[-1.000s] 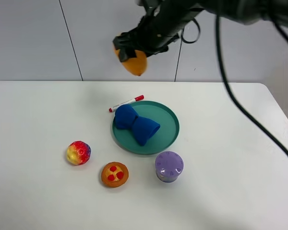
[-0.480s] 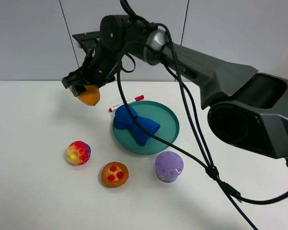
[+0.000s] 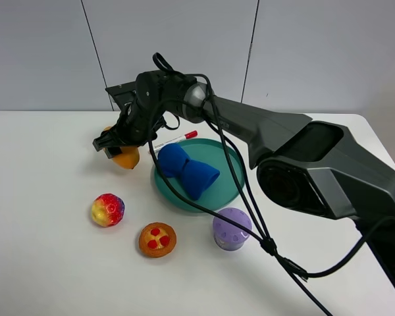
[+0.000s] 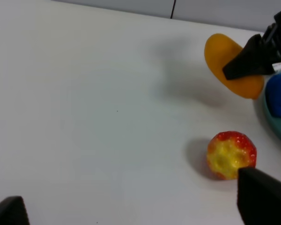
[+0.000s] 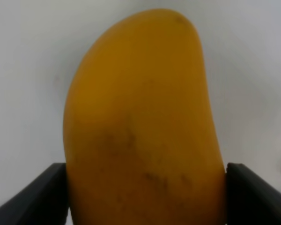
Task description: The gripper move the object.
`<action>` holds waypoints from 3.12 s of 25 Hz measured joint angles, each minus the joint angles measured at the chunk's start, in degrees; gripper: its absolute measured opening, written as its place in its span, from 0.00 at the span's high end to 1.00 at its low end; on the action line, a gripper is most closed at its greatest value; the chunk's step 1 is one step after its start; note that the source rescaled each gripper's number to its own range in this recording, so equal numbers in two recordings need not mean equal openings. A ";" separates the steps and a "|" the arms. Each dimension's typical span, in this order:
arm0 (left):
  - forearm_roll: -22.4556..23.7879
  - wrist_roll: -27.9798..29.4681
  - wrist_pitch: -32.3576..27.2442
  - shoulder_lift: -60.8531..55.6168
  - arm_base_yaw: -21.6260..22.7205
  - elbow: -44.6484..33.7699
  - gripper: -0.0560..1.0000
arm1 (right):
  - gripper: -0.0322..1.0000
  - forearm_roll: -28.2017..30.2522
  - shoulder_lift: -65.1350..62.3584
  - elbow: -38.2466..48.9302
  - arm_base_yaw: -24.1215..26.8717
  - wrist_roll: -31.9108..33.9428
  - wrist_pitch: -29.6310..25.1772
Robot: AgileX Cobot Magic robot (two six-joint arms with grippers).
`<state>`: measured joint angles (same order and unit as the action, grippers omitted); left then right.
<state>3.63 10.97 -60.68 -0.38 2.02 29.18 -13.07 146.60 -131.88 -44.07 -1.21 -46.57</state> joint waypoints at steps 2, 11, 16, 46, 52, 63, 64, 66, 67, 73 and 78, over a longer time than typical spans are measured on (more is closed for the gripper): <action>0.00 0.00 0.06 0.00 0.00 0.00 0.00 | 0.97 -0.07 0.89 -0.07 0.00 0.00 0.44; 0.00 0.00 0.06 0.00 0.00 0.00 0.00 | 0.97 -0.07 4.11 -0.07 -1.79 -0.63 2.10; 0.00 0.00 0.06 0.00 0.00 0.00 0.00 | 0.97 -0.07 4.33 -0.07 -2.06 -1.59 2.63; 0.00 0.00 0.06 0.00 0.00 0.00 0.00 | 0.00 29.21 -48.46 -0.13 -2.36 4.27 -16.47; 0.00 0.00 0.06 0.00 0.00 0.00 0.00 | 0.00 41.92 -60.68 -0.27 -2.36 5.80 -22.91; 0.00 0.00 0.06 0.00 0.00 0.00 0.00 | 0.00 44.49 -78.31 0.27 1.58 2.24 -23.26; 0.00 0.00 0.06 0.00 0.00 0.00 0.00 | 0.00 43.55 -79.73 0.27 3.52 1.21 -23.26; 0.00 0.00 0.06 0.00 0.00 0.00 0.00 | 0.00 40.50 -82.20 0.27 9.42 -0.02 -23.26; 0.00 0.00 0.06 0.00 0.00 0.00 0.00 | 0.00 38.43 -83.59 0.64 12.12 -0.66 -23.26; 0.00 0.00 0.06 0.00 0.00 0.00 0.00 | 0.00 28.46 -96.31 15.97 29.14 -3.97 -23.11; 0.00 0.00 0.06 0.00 0.00 0.00 0.00 | 0.00 25.18 -109.60 40.12 38.31 -3.70 -23.22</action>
<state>3.63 10.97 -60.62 -0.38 2.02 29.18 12.11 37.00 -91.76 -5.76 -4.91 -69.78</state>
